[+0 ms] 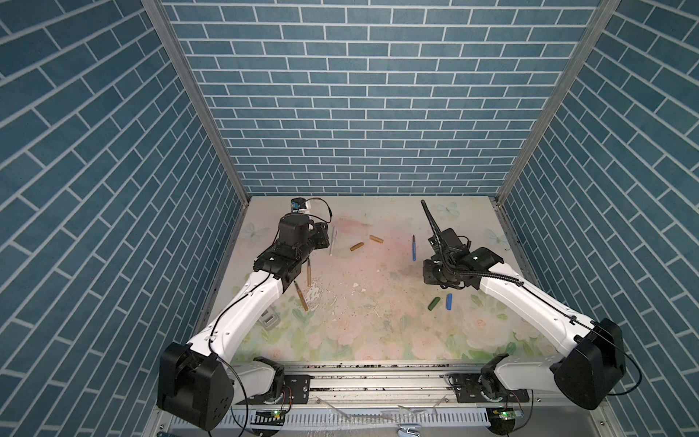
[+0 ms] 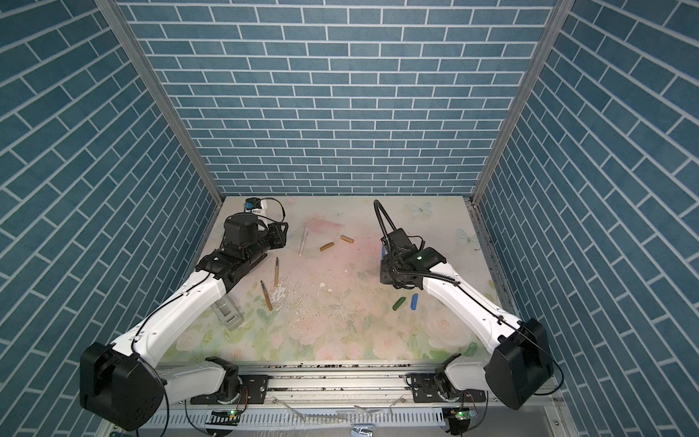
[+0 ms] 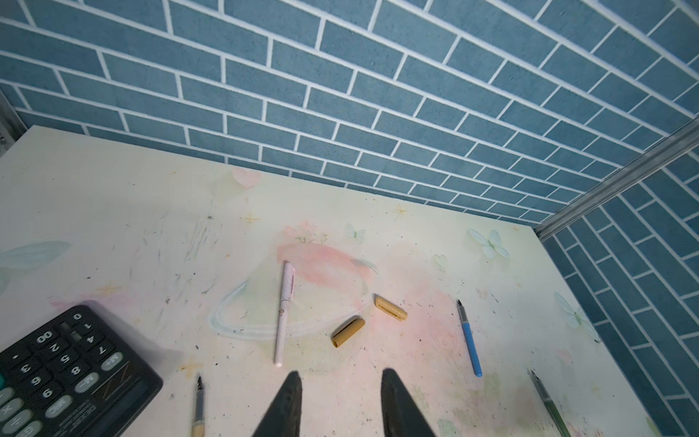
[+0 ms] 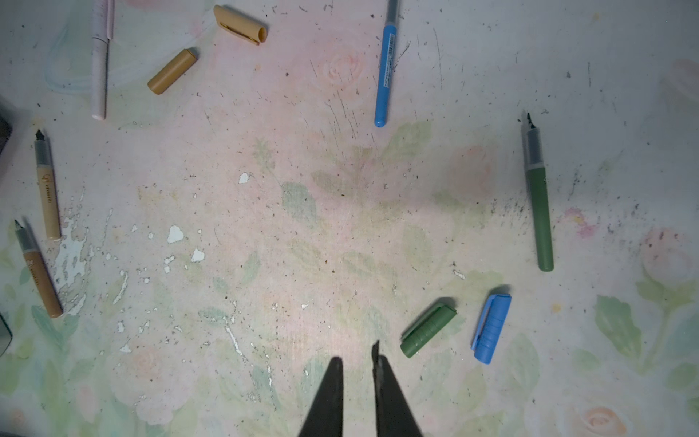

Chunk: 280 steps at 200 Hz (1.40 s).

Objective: Insert the pens into the pen caps
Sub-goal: 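Move the left gripper over the orange fountain pen while the right hovers, then lower the left gripper and grasp the orange fountain pen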

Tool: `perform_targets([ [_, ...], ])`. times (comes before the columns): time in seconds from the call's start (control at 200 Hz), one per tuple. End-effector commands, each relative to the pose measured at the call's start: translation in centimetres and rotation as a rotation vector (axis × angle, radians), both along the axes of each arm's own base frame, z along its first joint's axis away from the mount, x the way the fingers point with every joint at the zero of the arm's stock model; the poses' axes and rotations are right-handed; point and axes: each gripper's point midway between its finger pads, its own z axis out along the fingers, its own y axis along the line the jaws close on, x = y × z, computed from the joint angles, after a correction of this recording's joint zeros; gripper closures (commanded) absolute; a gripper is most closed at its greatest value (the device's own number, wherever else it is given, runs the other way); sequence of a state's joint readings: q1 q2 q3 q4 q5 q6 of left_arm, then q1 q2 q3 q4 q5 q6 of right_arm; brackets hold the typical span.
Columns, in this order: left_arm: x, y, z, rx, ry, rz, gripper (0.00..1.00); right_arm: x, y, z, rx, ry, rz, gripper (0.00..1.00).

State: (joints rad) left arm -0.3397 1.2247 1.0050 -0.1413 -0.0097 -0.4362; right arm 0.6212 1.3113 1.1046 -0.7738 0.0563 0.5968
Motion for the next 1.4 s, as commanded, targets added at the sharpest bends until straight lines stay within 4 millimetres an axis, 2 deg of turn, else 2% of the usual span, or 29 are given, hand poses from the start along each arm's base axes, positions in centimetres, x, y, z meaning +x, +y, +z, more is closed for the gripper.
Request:
perform_targets([
  [0.0, -1.2, 2.1, 0.1, -0.038, 0.069, 0.064, 0.64, -1.2, -0.1, 1.8, 0.036, 0.010, 0.014, 0.82],
  [0.115, -3.5, 3.9, -0.8, -0.019, 0.153, 0.110, 0.64, -2.2, -0.2, 1.8, 0.062, 0.025, 0.026, 0.81],
  [0.185, -5.2, 4.6, -1.9, -0.010, 0.227, 0.138, 0.56, -2.6, -0.5, 1.7, 0.064, 0.020, 0.023, 0.81],
  [0.31, -9.0, 5.9, -5.7, -0.014, 0.438, 0.221, 0.50, -3.0, -0.9, 1.7, 0.083, -0.003, 0.007, 0.80],
  [0.415, -11.9, 6.8, -8.9, 0.001, 0.587, 0.279, 0.49, -3.3, -0.6, 1.8, 0.131, -0.018, 0.004, 0.80],
  [0.595, -14.8, 7.0, -12.5, -0.009, 0.701, 0.288, 0.48, -4.2, -0.3, 0.8, 0.174, 0.000, 0.018, 0.80],
  [0.75, -16.3, 7.2, -14.7, 0.000, 0.741, 0.283, 0.45, -4.5, -0.4, -0.4, 0.174, 0.013, 0.018, 0.77],
  [0.9, -17.0, 7.6, -15.8, 0.044, 0.788, 0.283, 0.44, -4.5, -0.3, -0.6, 0.181, 0.009, 0.013, 0.74],
  [1.105, -16.8, 7.7, -17.0, 0.081, 0.839, 0.273, 0.44, -4.1, -0.1, -0.9, 0.172, 0.016, 0.018, 0.73],
  [1.395, -16.4, 7.7, -18.1, 0.146, 0.896, 0.229, 0.44, -2.1, 1.4, -1.9, 0.170, 0.010, 0.025, 0.73],
])
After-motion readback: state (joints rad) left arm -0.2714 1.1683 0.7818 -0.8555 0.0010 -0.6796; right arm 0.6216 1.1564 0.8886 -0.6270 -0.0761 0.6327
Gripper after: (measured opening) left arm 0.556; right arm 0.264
